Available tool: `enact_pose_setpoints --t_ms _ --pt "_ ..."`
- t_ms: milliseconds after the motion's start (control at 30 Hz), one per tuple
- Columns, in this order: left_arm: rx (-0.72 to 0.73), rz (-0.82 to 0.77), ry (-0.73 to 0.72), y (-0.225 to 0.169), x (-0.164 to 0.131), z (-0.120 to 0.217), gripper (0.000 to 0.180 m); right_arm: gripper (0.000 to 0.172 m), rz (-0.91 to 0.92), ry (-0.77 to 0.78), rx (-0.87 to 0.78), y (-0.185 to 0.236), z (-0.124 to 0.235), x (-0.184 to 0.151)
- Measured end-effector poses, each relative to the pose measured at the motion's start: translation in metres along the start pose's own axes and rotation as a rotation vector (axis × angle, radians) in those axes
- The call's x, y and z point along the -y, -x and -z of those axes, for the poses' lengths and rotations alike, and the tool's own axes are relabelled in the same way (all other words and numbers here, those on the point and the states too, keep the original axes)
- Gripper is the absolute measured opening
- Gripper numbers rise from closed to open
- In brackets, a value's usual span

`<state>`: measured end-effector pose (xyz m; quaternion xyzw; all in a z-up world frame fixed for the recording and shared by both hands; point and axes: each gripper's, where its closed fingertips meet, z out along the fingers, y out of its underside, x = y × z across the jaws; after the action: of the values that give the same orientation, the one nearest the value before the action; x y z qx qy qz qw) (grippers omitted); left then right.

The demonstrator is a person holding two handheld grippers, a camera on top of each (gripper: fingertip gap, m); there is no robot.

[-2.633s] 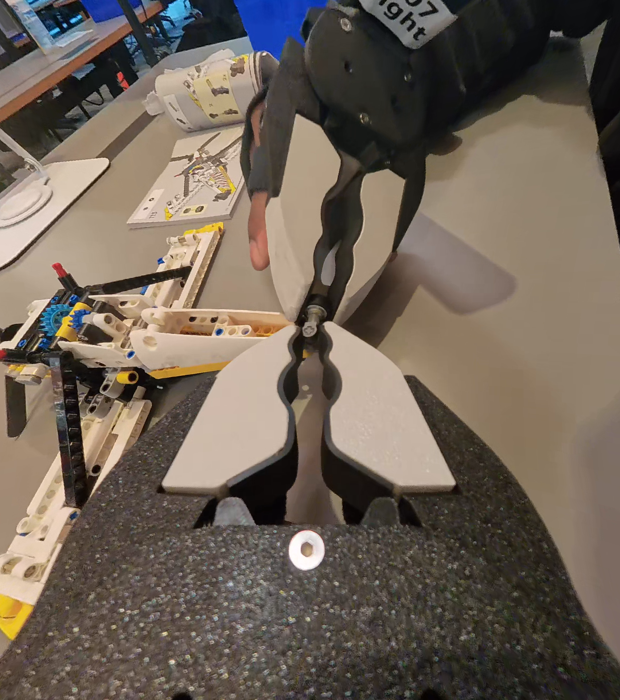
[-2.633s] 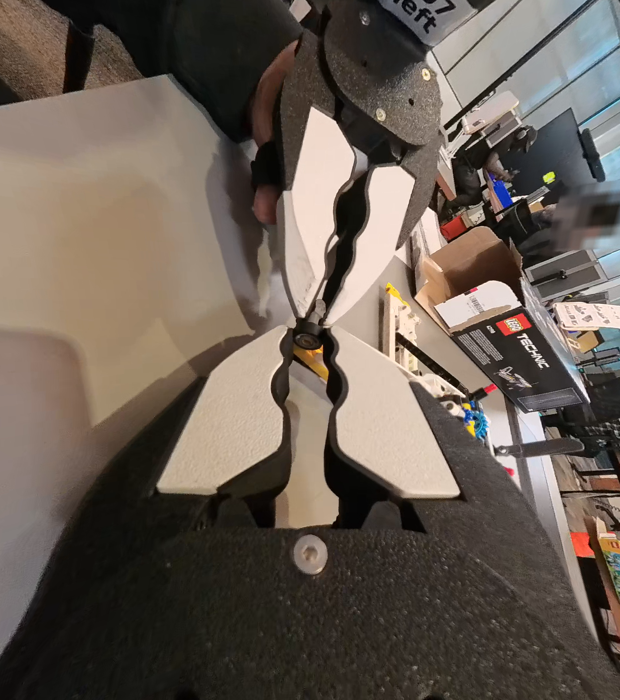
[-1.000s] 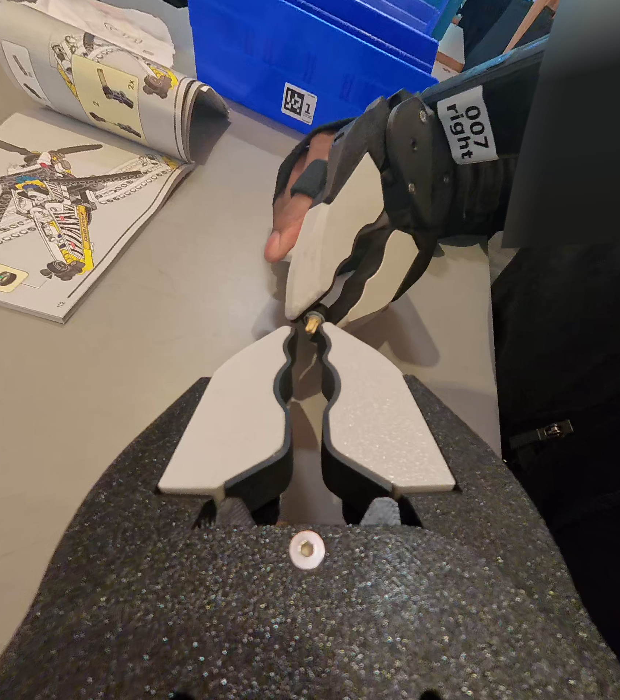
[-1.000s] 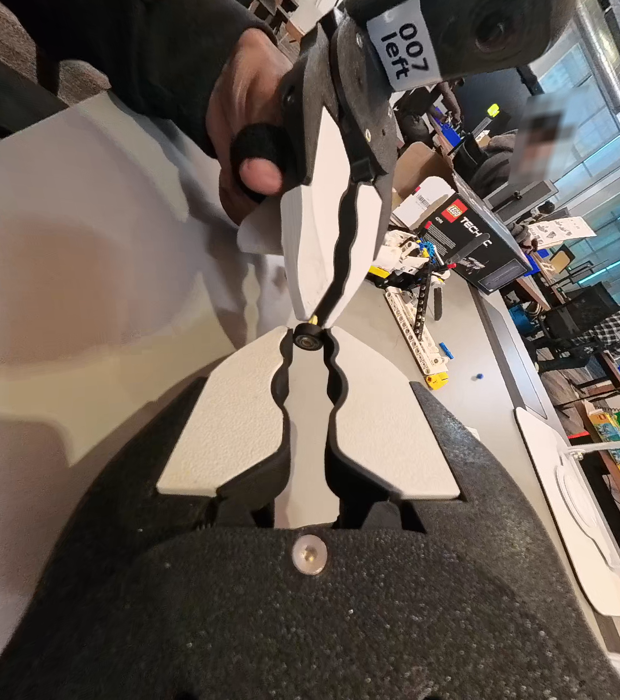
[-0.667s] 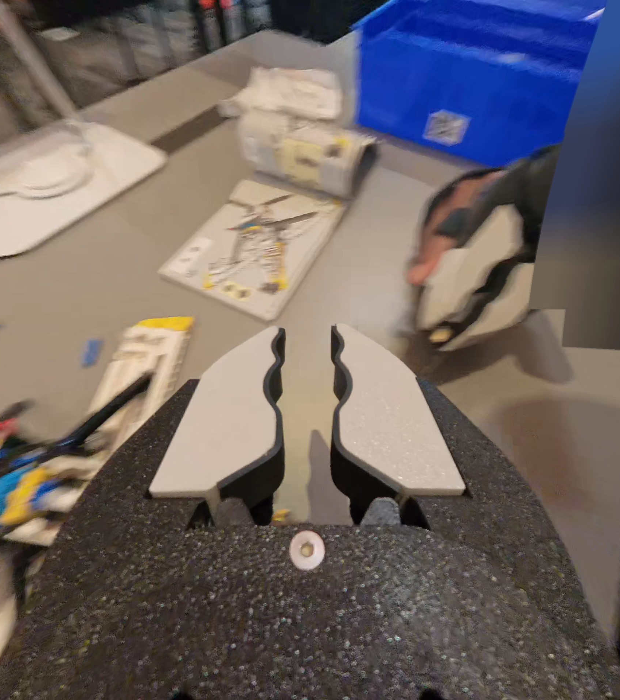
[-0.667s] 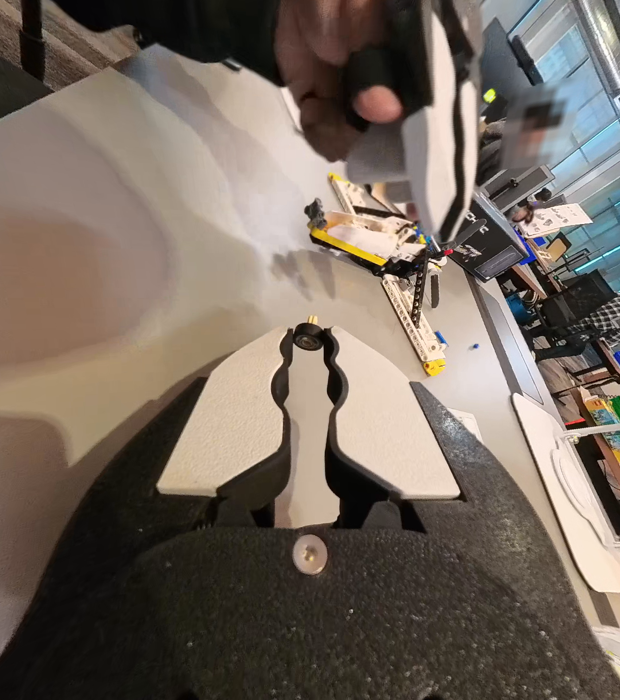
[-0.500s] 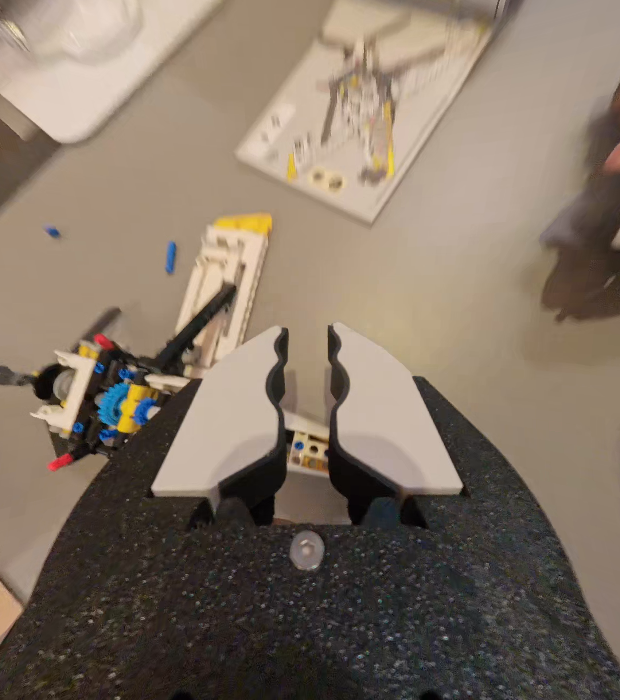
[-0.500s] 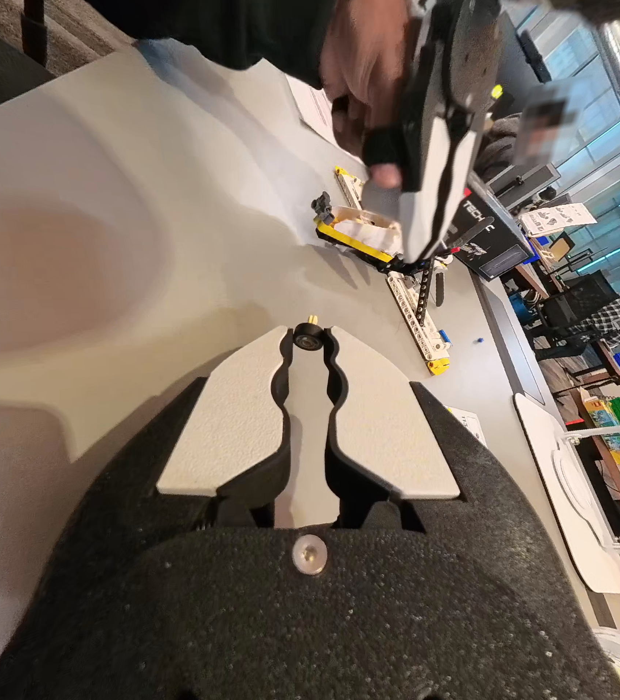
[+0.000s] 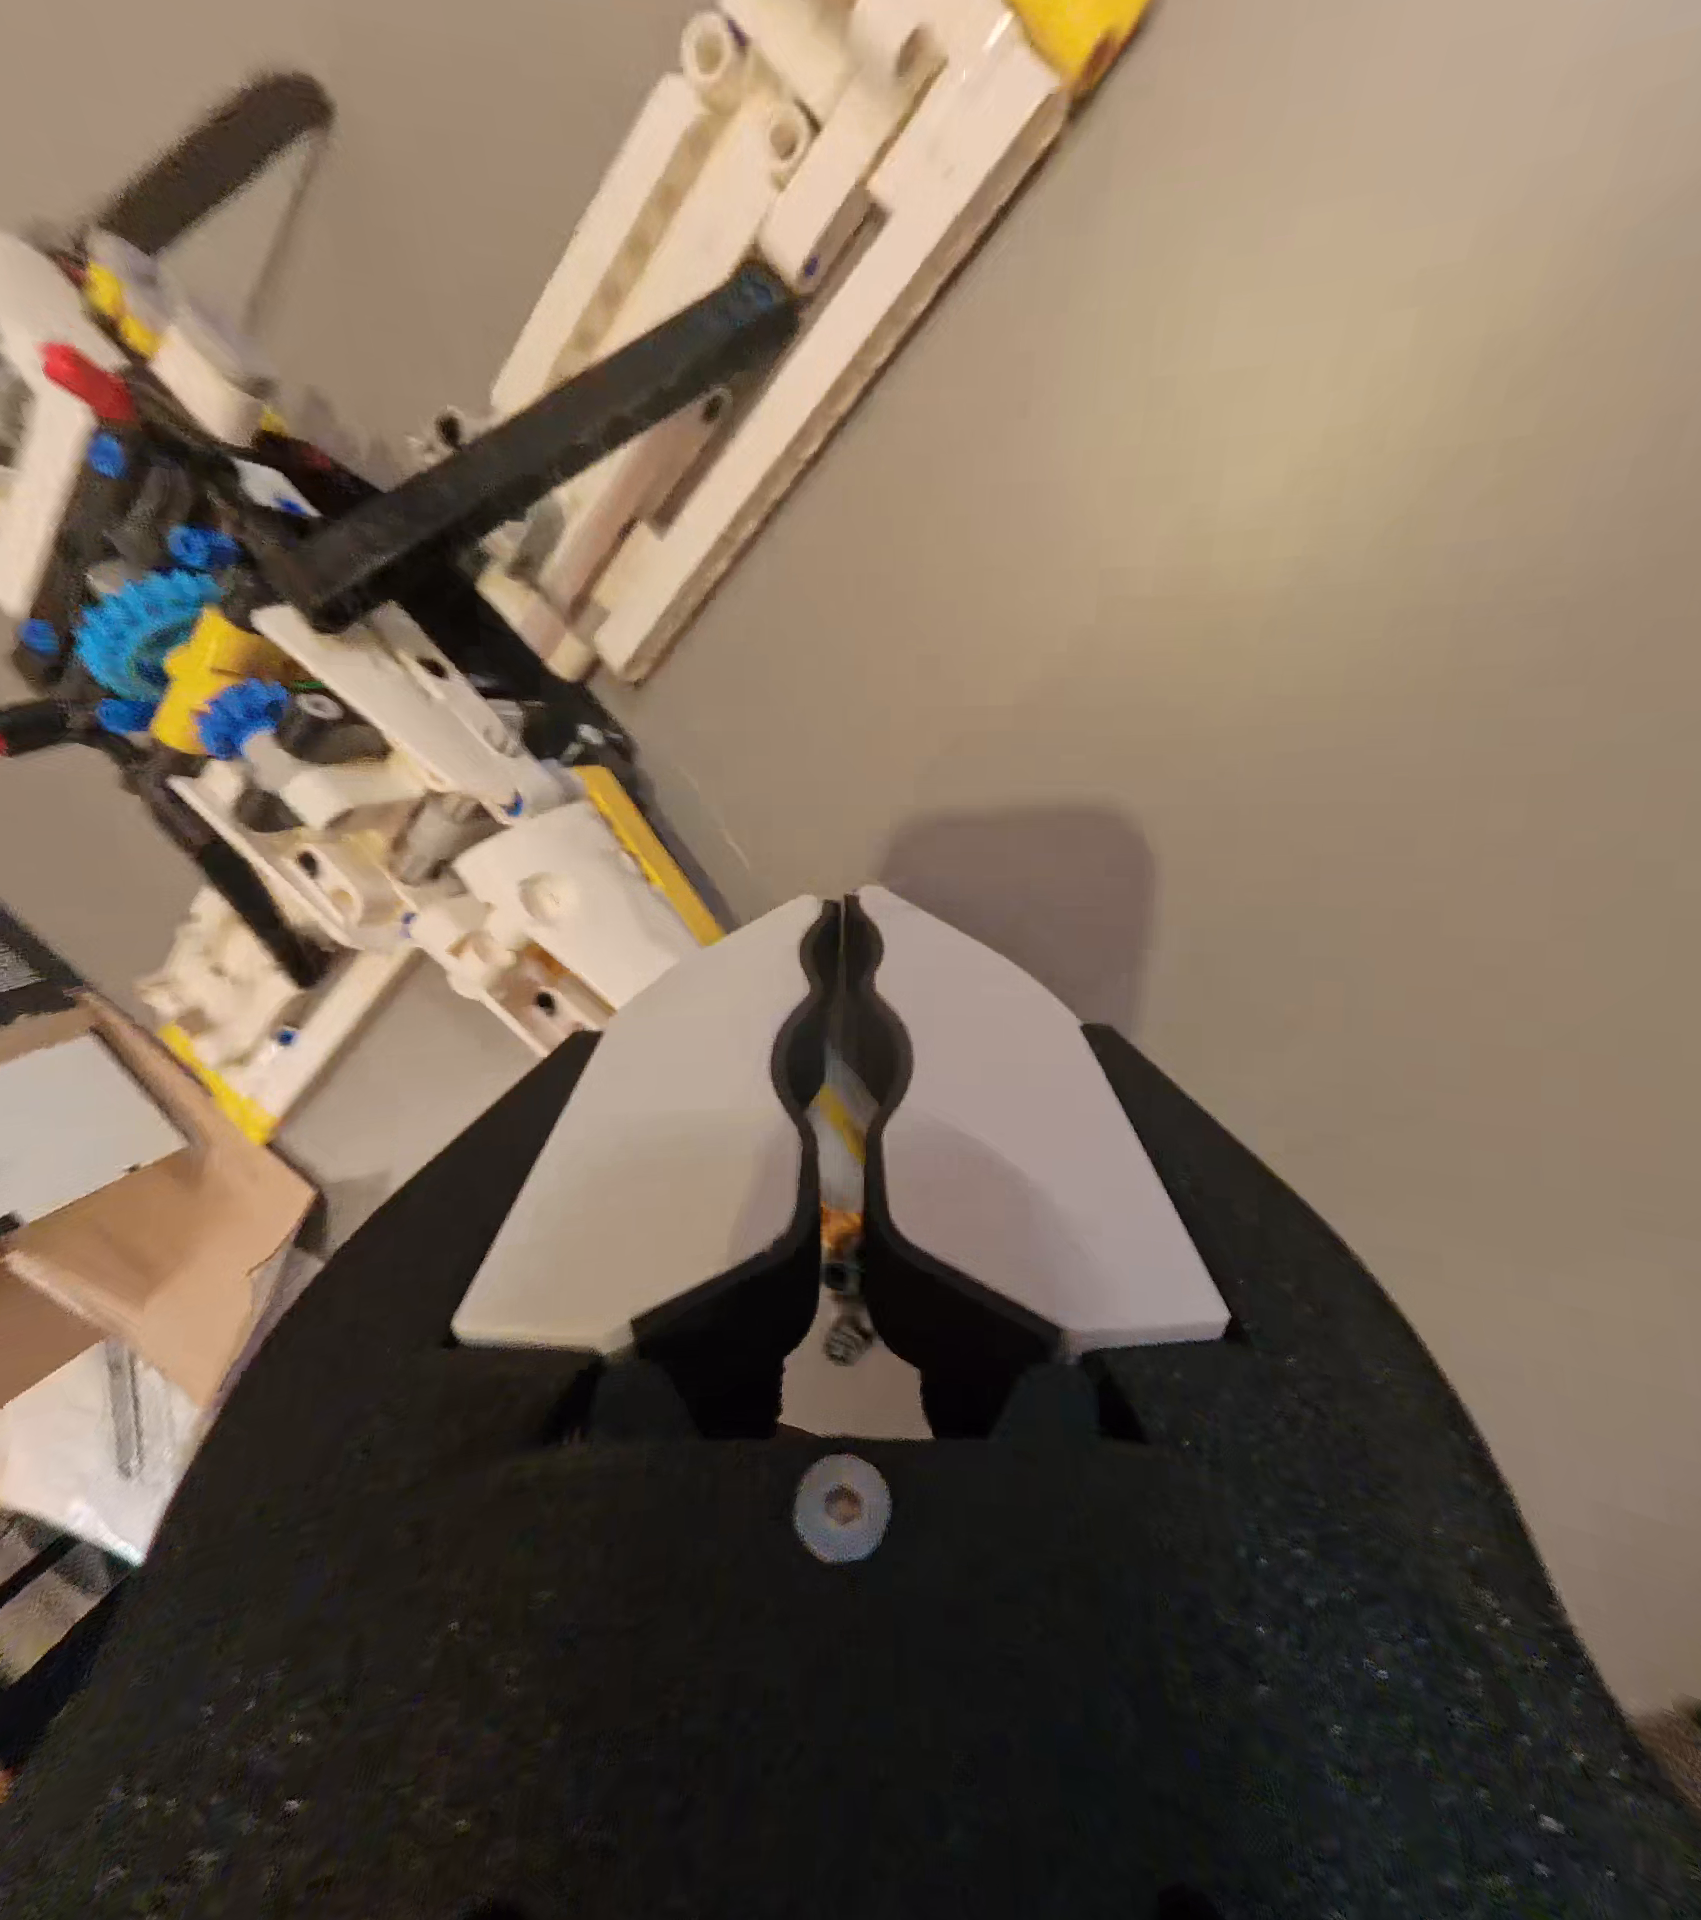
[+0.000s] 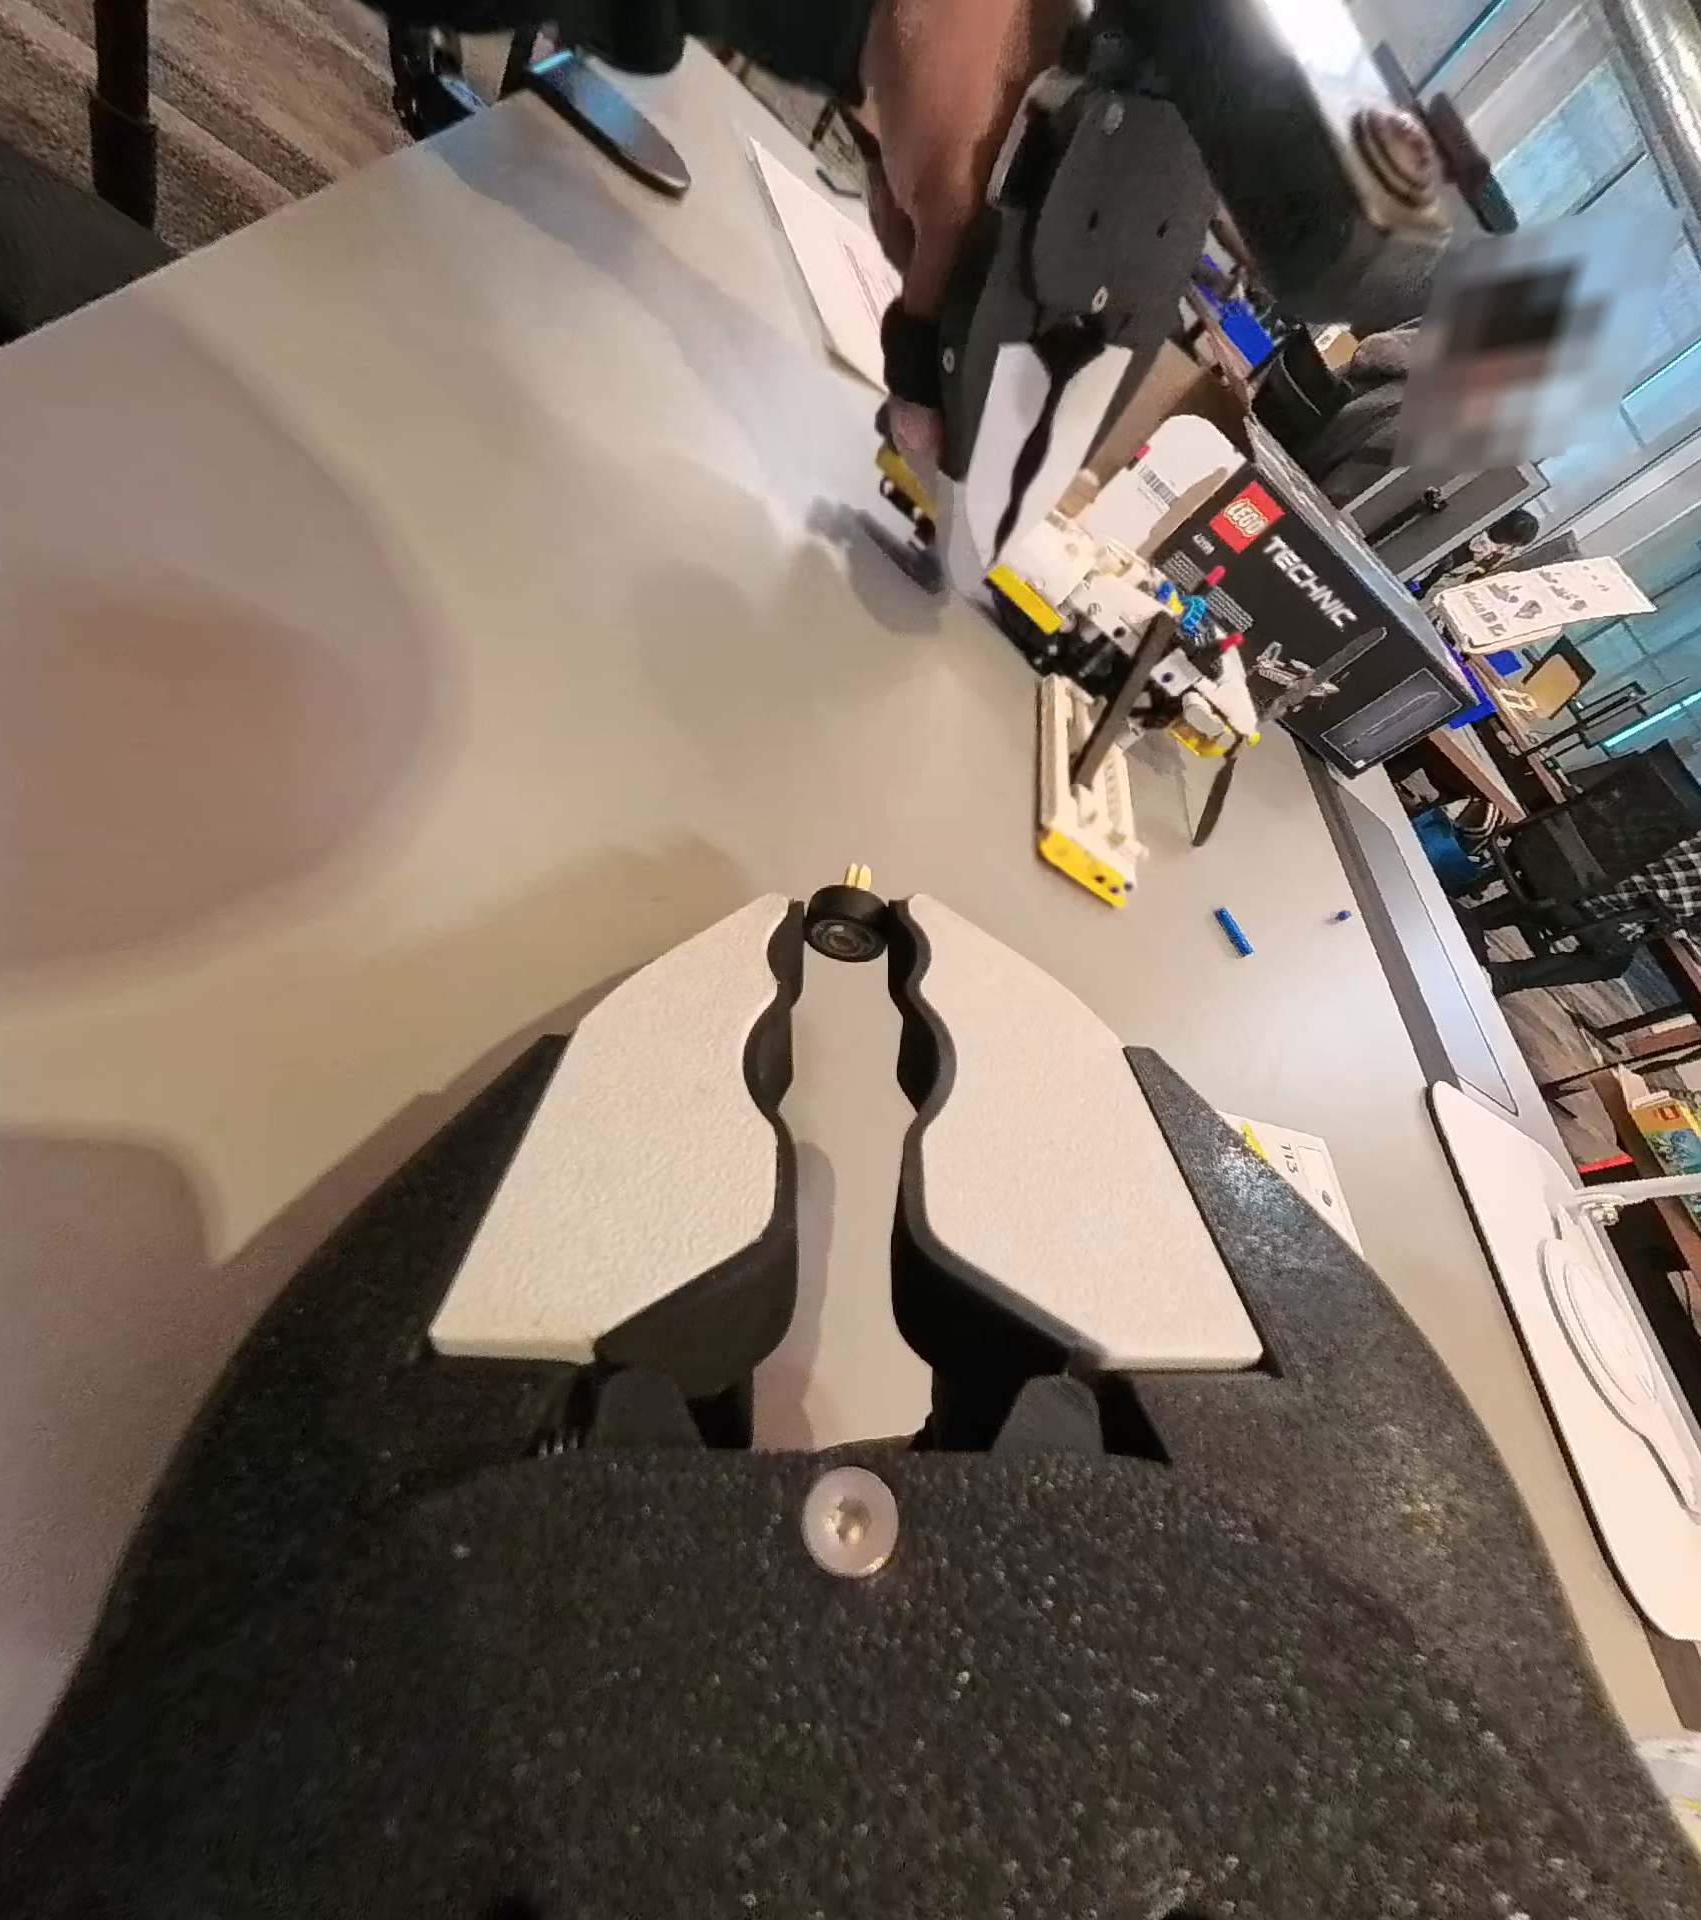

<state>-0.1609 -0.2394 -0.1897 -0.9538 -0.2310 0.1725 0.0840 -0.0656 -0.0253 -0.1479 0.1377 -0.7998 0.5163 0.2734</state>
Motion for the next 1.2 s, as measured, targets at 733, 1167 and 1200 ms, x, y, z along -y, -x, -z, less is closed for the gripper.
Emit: enact_pose_setpoints --t_ms 733,1167,1200 --pt "-0.106 0.193 -0.264 0.254 0.17 -0.119 0.026 0.015 -0.021 0.039 -0.032 -0.011 0.01 -0.015" --pt "-0.163 0.115 -0.334 0.237 0.176 -0.127 0.003 0.015 -0.008 0.048 -0.031 -0.01 0.009 -0.016" --pt "-0.184 0.094 -0.336 0.229 0.178 -0.125 0.003 0.015 -0.008 0.046 -0.03 -0.01 0.009 -0.016"
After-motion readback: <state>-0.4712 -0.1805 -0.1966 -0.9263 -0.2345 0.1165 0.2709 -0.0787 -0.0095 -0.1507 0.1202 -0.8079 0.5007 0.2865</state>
